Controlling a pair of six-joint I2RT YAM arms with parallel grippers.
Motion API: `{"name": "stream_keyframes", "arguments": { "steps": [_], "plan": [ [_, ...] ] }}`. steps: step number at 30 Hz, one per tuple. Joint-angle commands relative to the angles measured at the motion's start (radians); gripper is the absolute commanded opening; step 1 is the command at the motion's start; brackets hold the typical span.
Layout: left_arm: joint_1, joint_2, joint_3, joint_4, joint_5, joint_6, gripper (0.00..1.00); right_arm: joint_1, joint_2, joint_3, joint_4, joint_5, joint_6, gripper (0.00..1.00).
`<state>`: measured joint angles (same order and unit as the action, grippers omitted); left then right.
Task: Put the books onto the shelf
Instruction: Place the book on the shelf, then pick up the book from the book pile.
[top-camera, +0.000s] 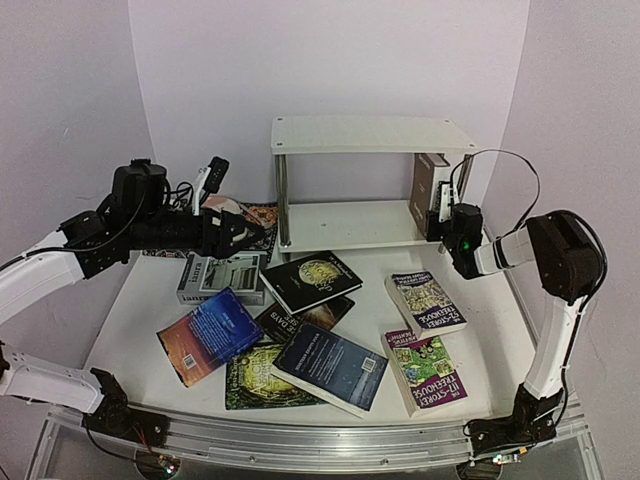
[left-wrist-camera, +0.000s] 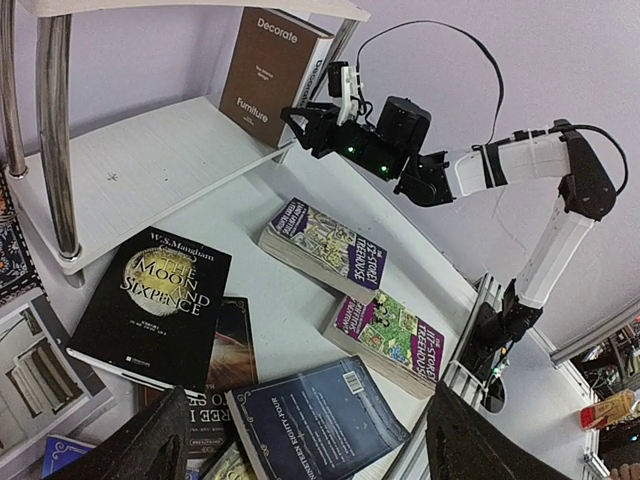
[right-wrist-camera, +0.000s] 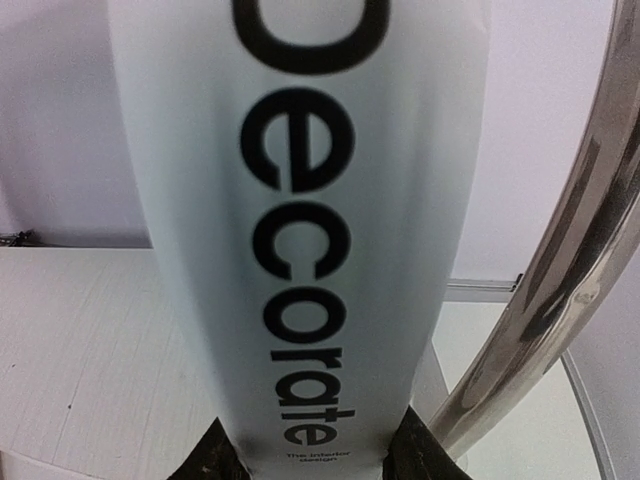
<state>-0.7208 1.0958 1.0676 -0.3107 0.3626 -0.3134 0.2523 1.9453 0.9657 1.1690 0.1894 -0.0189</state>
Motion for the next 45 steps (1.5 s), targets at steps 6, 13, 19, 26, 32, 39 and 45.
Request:
{"name": "stream_keyframes", "arguments": {
  "steps": [6, 13, 19, 26, 32, 39, 45],
  "plan": [
    [-0.002, -0.001, 0.046, 0.010, 0.001, 0.014, 0.85, -0.038, 0.049, 0.097, 0.052, -0.034, 0.010, 0.29],
    [-0.002, -0.021, 0.033, 0.009, -0.004, 0.017, 0.86, -0.039, 0.068, 0.129, 0.015, -0.018, -0.010, 0.36],
    [-0.002, -0.028, 0.031, 0.007, -0.004, 0.013, 0.87, -0.039, 0.043, 0.105, 0.012, -0.005, -0.005, 0.51],
    [-0.002, -0.035, 0.024, 0.007, 0.006, 0.004, 0.87, -0.039, 0.001, 0.056, 0.012, -0.006, -0.007, 0.56],
    [-0.002, -0.040, 0.018, 0.007, 0.005, 0.002, 0.87, -0.039, -0.052, -0.005, 0.014, 0.003, -0.009, 0.66],
    [-0.002, -0.046, 0.013, 0.007, 0.011, -0.001, 0.88, -0.039, -0.155, -0.122, 0.012, -0.013, 0.011, 0.84],
    [-0.002, -0.041, -0.004, 0.007, 0.008, 0.002, 0.92, -0.039, -0.308, -0.256, -0.077, -0.054, 0.139, 0.98]
  ]
}}
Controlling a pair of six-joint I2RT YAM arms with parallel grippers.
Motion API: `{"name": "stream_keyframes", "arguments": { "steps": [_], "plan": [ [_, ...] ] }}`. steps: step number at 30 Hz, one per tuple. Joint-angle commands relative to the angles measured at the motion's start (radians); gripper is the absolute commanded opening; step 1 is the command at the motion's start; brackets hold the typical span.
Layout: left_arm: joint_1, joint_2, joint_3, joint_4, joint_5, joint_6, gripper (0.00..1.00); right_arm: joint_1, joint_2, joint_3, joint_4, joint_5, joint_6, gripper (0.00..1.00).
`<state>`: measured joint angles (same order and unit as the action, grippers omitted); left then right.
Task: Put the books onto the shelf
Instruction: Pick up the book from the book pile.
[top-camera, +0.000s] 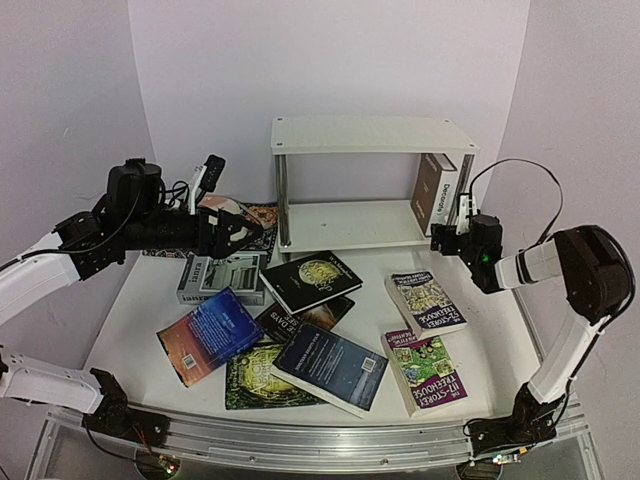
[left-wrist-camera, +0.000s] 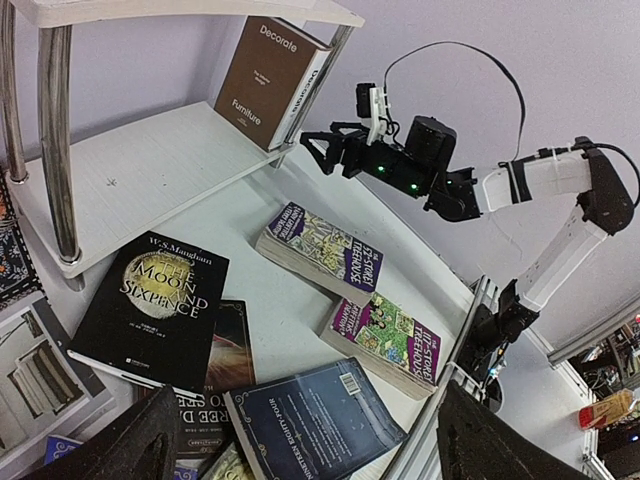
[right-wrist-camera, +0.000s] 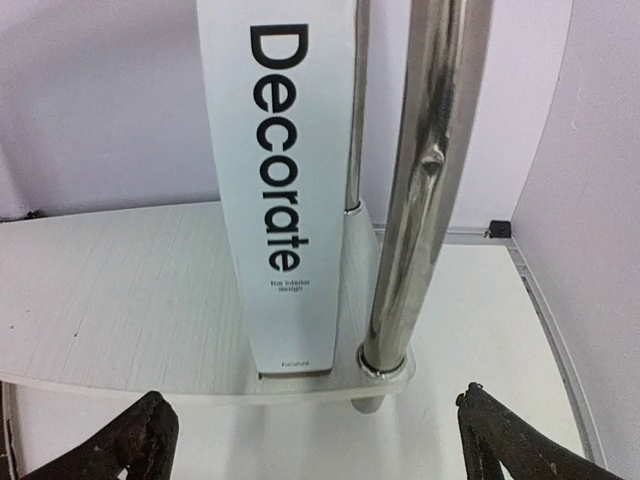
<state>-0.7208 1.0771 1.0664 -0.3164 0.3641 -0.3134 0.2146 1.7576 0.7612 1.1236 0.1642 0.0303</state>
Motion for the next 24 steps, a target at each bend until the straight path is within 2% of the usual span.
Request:
{"name": "stream_keyframes", "arguments": {
  "steps": [1, 3, 4, 7, 11, 17, 24],
  "plan": [
    [-0.002, -0.019, -0.004, 0.013, 0.003, -0.001, 0.94, -0.001, -0.155, -0.065, -0.084, -0.034, 0.111, 0.98],
    [-0.002, -0.014, -0.006, 0.008, -0.020, -0.008, 0.99, -0.001, -0.226, -0.080, -0.214, -0.049, 0.151, 0.98],
    [-0.002, -0.012, -0.007, 0.001, -0.042, -0.012, 0.99, -0.001, -0.266, -0.075, -0.347, -0.058, 0.161, 0.98],
    [-0.002, -0.002, -0.004, -0.029, -0.109, -0.010, 1.00, -0.002, -0.369, -0.029, -0.689, -0.069, 0.184, 0.98],
    [-0.002, 0.015, -0.010, -0.033, -0.165, -0.060, 1.00, -0.001, -0.460, 0.015, -0.987, -0.050, 0.211, 0.98],
    [-0.001, 0.025, -0.029, -0.032, -0.222, -0.145, 1.00, -0.001, -0.529, 0.056, -1.242, -0.111, 0.304, 0.98],
    [-0.002, -0.048, -0.143, -0.009, -0.284, -0.205, 0.99, -0.002, -0.534, 0.087, -1.402, -0.188, 0.367, 0.98]
  ]
}}
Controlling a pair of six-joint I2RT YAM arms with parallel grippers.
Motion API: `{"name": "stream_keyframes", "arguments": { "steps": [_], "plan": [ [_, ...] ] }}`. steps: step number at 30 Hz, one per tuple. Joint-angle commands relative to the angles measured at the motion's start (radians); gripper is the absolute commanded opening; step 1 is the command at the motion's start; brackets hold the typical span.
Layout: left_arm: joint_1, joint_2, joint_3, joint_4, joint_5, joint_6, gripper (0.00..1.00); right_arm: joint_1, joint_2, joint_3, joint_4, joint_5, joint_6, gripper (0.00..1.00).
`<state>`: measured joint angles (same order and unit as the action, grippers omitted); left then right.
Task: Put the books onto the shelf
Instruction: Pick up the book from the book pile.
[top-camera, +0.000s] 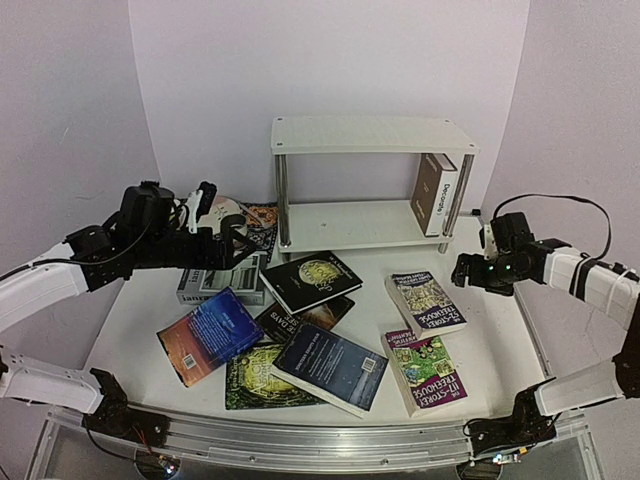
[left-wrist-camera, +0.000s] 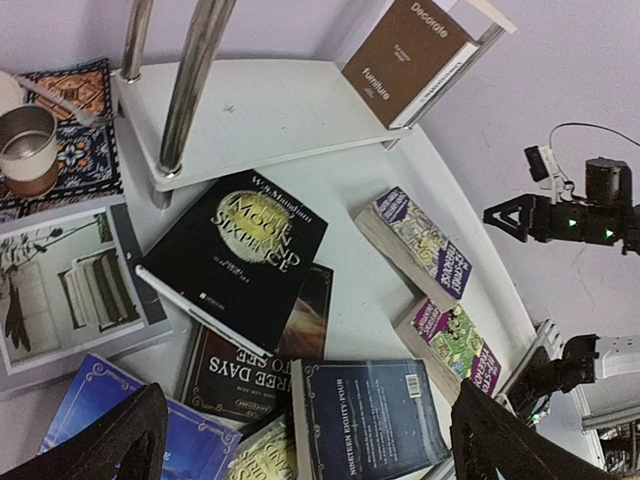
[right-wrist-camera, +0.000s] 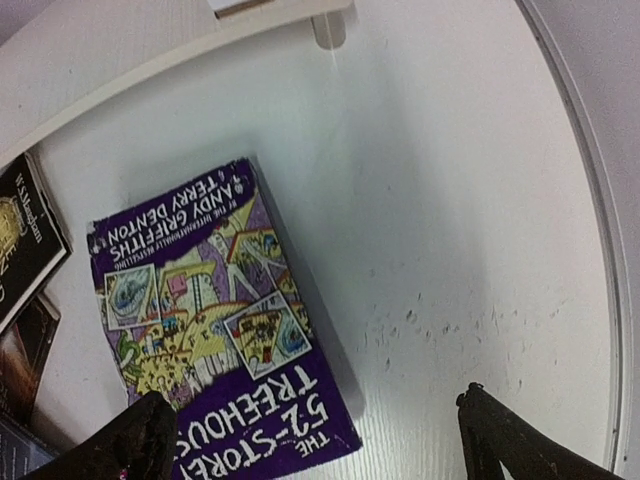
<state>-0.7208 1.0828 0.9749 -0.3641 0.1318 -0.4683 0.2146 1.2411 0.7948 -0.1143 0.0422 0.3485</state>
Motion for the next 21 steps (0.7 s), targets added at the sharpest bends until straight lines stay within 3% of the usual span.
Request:
{"name": "stream_keyframes", "arguments": {
  "steps": [1, 9, 15, 18, 21],
  "plan": [
    [-0.002, -0.053, -0.061, 0.038, -0.037, -0.053, 1.00, -0.001, -0.014, 0.055, -0.178, -0.088, 0.050, 0.98],
    [-0.002, -0.054, -0.200, 0.044, 0.063, -0.186, 0.98, 0.012, 0.062, 0.046, -0.262, -0.374, 0.063, 0.95],
    [-0.002, -0.097, -0.274, 0.014, 0.074, -0.179, 0.97, 0.179, 0.059, 0.034, -0.266, -0.384, 0.079, 0.91],
    [-0.002, -0.109, -0.270, -0.065, 0.028, -0.149, 0.96, 0.274, 0.055, 0.044, -0.260, -0.371, 0.097, 0.91],
    [-0.002, -0.114, -0.242, -0.207, -0.141, -0.132, 0.95, 0.337, 0.066, 0.065, -0.232, -0.363, 0.136, 0.91]
  ]
}}
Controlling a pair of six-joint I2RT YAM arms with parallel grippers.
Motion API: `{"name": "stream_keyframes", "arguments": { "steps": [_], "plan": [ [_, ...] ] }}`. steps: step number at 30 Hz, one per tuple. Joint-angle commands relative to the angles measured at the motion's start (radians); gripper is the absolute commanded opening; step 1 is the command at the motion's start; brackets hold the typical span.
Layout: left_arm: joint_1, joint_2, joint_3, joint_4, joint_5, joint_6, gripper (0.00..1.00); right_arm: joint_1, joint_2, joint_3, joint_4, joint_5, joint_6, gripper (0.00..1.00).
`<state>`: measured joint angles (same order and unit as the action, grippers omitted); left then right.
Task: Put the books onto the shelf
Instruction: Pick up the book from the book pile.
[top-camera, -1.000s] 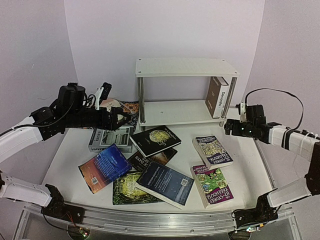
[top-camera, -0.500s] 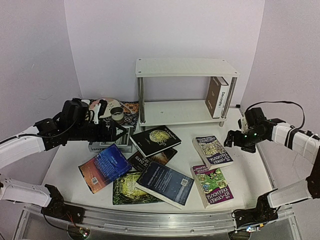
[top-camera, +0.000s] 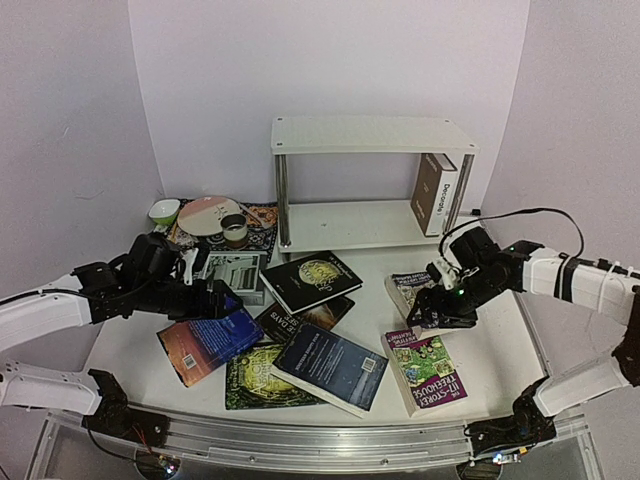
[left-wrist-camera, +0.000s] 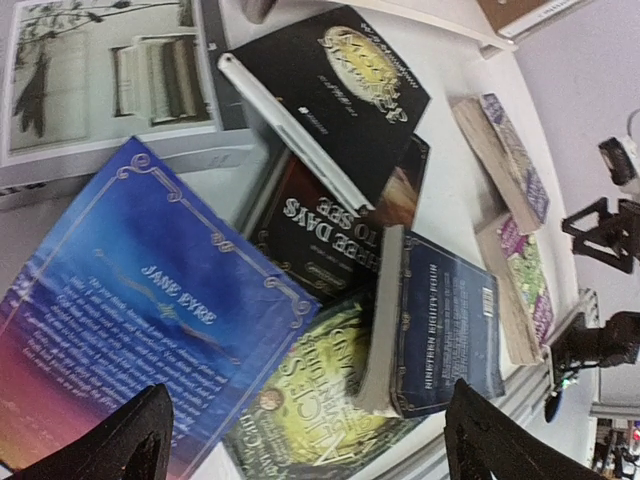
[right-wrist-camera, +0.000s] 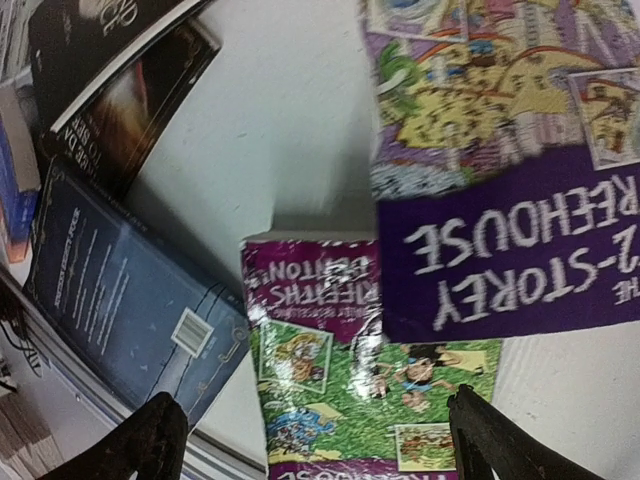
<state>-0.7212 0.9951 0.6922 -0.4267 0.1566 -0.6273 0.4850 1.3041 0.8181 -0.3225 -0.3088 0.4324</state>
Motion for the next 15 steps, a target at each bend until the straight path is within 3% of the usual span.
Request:
{"name": "stream_keyframes", "arguments": {
  "steps": [1, 7, 11, 15],
  "plan": [
    [-0.001, -0.029, 0.044, -0.171, -0.223, 0.038, 0.95, 0.083, 0.007, 0.044, -0.006, -0.013, 0.065, 0.91],
    [0.001, 0.023, 0.106, -0.278, -0.387, 0.035, 0.97, 0.204, 0.074, 0.096, 0.090, 0.013, 0.120, 0.91],
    [0.000, 0.059, 0.131, -0.270, -0.329, 0.020, 0.97, 0.280, 0.157, 0.158, 0.093, 0.051, 0.103, 0.92],
    [0.000, 0.043, 0.138, -0.189, -0.181, 0.120, 0.98, 0.332, 0.244, 0.227, 0.064, 0.040, 0.065, 0.95]
  ]
}}
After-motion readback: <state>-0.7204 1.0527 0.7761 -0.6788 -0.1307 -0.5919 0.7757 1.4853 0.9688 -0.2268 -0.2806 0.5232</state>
